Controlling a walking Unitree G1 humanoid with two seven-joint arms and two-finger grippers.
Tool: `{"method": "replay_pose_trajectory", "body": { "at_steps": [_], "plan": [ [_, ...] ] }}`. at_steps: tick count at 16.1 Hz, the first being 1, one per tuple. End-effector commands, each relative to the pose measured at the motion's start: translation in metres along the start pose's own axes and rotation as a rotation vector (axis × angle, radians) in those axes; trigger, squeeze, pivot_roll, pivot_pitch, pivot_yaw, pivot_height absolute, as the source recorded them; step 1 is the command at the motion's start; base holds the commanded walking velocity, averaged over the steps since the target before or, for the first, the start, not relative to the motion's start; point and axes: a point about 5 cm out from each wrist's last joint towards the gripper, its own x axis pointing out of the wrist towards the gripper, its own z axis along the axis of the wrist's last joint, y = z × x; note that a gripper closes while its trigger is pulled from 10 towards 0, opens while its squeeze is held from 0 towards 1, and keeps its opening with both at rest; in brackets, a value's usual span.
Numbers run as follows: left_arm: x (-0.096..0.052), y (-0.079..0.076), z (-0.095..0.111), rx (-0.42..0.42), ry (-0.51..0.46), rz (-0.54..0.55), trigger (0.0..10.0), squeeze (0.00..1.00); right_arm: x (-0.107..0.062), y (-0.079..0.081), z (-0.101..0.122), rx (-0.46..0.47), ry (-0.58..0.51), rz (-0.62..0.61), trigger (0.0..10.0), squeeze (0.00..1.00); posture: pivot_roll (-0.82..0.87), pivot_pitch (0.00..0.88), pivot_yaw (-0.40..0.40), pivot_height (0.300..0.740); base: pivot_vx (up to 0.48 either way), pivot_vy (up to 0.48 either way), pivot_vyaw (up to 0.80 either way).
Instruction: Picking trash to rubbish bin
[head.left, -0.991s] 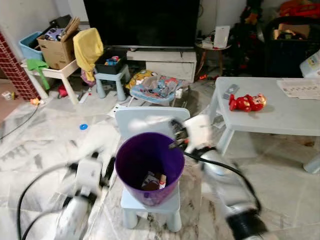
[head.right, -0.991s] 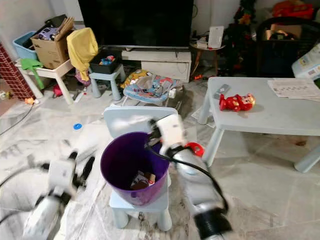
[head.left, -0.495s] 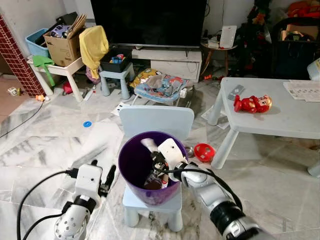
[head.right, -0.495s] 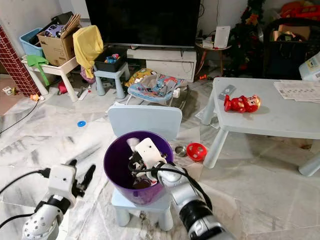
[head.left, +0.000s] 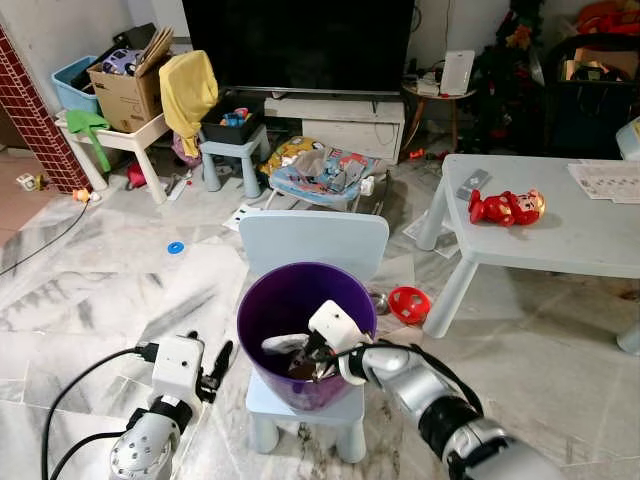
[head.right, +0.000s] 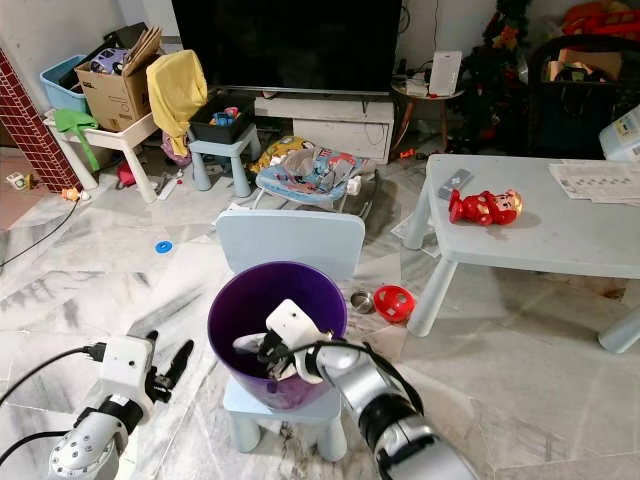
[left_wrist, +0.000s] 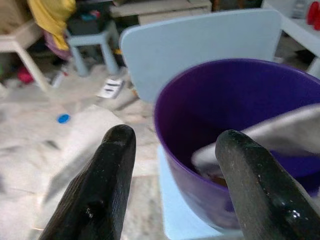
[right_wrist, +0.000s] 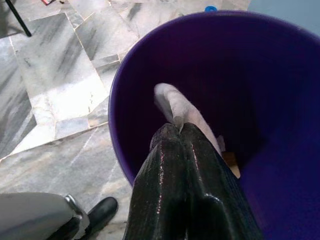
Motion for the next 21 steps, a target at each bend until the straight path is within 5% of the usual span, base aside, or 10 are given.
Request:
{"method": "replay_pose_trajectory", "body": {
  "at_steps": [1, 2, 9, 11, 14, 17, 21],
  "plan": [
    [0.000, 0.002, -0.003, -0.014, 0.020, -0.026, 10.0, 0.00, 0.002, -0.001, 0.006, -0.003, -0.010, -0.006, 10.0, 0.67, 0.03, 0.007, 0.000, 0.740, 0.000, 0.000, 0.00],
    [-0.001, 0.002, -0.008, -0.010, 0.032, -0.037, 10.0, 0.00, 0.003, -0.002, 0.008, -0.014, -0.010, -0.009, 10.0, 1.00, 0.03, 0.007, 0.000, 0.740, 0.000, 0.000, 0.00],
    [0.006, 0.000, -0.012, -0.022, 0.035, -0.043, 10.0, 0.00, 0.004, -0.003, 0.012, -0.034, -0.036, -0.031, 10.0, 1.00, 0.03, 0.005, -0.002, 0.740, 0.000, 0.000, 0.00],
    [0.008, 0.000, -0.007, -0.017, 0.019, -0.033, 10.0, 0.00, 0.000, -0.012, 0.027, -0.056, -0.145, -0.108, 10.0, 1.00, 0.03, 0.006, -0.003, 0.740, 0.000, 0.000, 0.00],
    [0.013, -0.001, 0.039, 0.030, -0.121, 0.002, 10.0, 0.00, -0.022, -0.041, 0.061, -0.012, -0.439, -0.302, 10.0, 1.00, 0.01, 0.007, -0.002, 0.740, 0.000, 0.000, 0.00],
    [0.029, -0.002, 0.085, 0.086, -0.275, 0.044, 10.0, 0.00, -0.061, -0.069, 0.066, 0.050, -0.589, -0.505, 10.0, 1.00, -0.03, 0.003, 0.001, 0.740, 0.000, 0.000, 0.00],
    [0.043, -0.002, 0.114, 0.093, -0.355, 0.092, 10.0, 0.00, -0.108, -0.082, 0.060, 0.121, -0.679, -0.669, 10.0, 1.00, -0.07, 0.000, 0.012, 0.740, 0.000, 0.000, 0.00]
  ]
}}
